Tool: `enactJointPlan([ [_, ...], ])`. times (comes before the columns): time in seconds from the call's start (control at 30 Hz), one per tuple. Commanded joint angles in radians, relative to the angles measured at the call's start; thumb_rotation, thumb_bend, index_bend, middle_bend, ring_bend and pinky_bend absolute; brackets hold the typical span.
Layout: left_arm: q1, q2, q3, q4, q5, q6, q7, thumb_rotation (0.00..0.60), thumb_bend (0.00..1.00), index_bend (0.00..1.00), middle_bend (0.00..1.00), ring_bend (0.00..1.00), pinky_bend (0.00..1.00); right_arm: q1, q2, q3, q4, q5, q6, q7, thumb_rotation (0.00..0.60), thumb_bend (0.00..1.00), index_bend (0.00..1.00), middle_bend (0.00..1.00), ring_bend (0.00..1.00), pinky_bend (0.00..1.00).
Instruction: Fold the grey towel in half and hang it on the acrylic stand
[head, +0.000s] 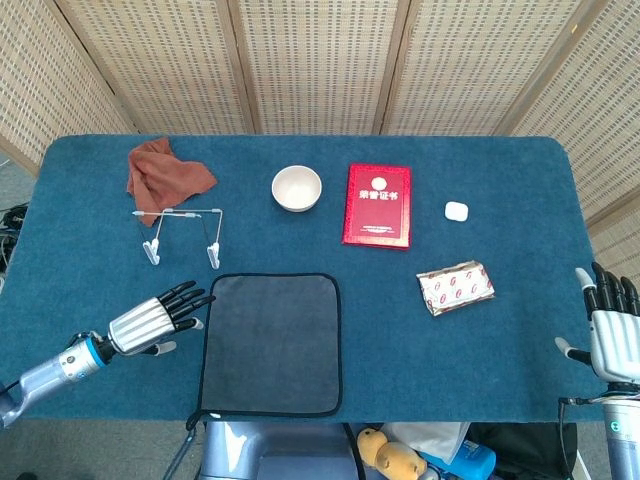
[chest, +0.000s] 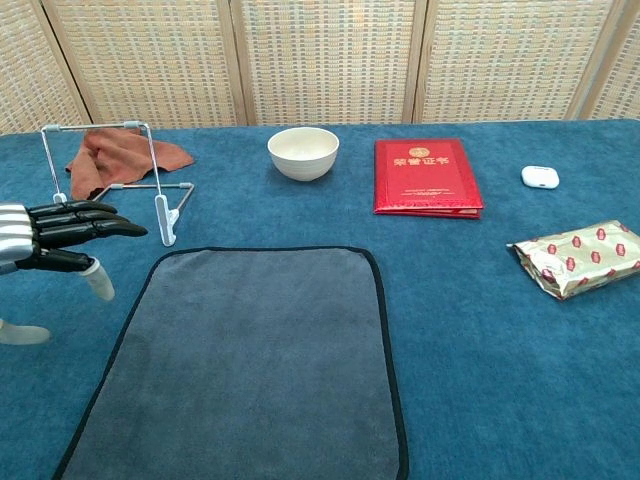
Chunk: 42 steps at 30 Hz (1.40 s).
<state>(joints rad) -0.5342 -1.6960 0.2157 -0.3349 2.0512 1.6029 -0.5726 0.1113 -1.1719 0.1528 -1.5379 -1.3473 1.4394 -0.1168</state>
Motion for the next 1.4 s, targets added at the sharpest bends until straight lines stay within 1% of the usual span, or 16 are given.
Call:
enactJointPlan([
  [0.03, -0.028, -0.032, 0.023, 0.040, 0.013, 0.023, 0.038, 0.600, 0.24, 0.36, 0.00, 0.00, 0.00, 0.000, 0.001, 0.001, 0.000, 0.001, 0.002, 0.003, 0.600, 0.00, 0.00, 0.00, 0.00, 0.00],
  [0.23, -0.054, -0.062, 0.051, 0.077, 0.014, 0.029, 0.063, 0.600, 0.24, 0.36, 0.00, 0.00, 0.01, -0.002, 0.006, 0.003, -0.002, 0.003, 0.005, 0.013, 0.600, 0.00, 0.00, 0.00, 0.00, 0.00],
  [0.37, -0.067, -0.080, 0.078, 0.104, 0.016, -0.001, 0.070, 0.600, 0.24, 0.36, 0.00, 0.00, 0.01, -0.002, 0.008, 0.002, -0.001, 0.004, 0.002, 0.020, 0.600, 0.00, 0.00, 0.00, 0.00, 0.00],
  [0.53, -0.075, -0.100, 0.094, 0.114, 0.008, -0.013, 0.074, 0.600, 0.24, 0.36, 0.00, 0.00, 0.02, -0.001, 0.010, 0.004, -0.001, 0.005, 0.002, 0.024, 0.600, 0.00, 0.00, 0.00, 0.00, 0.00],
  [0.97, -0.081, -0.118, 0.112, 0.134, -0.030, -0.058, 0.055, 0.600, 0.24, 0.37, 0.00, 0.00, 0.03, 0.000, 0.014, 0.009, 0.004, 0.021, -0.005, 0.036, 0.600, 0.00, 0.00, 0.00, 0.00, 0.00],
  [1.1, -0.082, -0.127, 0.117, 0.135, -0.042, -0.074, 0.044, 0.600, 0.27, 0.37, 0.00, 0.00, 0.03, -0.001, 0.016, 0.009, 0.002, 0.022, -0.003, 0.038, 0.600, 0.00, 0.00, 0.00, 0.00, 0.00],
  [1.3, -0.088, -0.136, 0.126, 0.136, -0.048, -0.073, 0.048, 0.600, 0.29, 0.38, 0.00, 0.00, 0.03, -0.003, 0.018, 0.009, 0.001, 0.022, 0.000, 0.042, 0.600, 0.00, 0.00, 0.00, 0.00, 0.00],
  [1.4, -0.090, -0.139, 0.130, 0.137, -0.049, -0.075, 0.055, 0.600, 0.32, 0.38, 0.00, 0.00, 0.03, -0.004, 0.020, 0.009, 0.001, 0.022, 0.000, 0.045, 0.600, 0.00, 0.00, 0.00, 0.00, 0.00],
])
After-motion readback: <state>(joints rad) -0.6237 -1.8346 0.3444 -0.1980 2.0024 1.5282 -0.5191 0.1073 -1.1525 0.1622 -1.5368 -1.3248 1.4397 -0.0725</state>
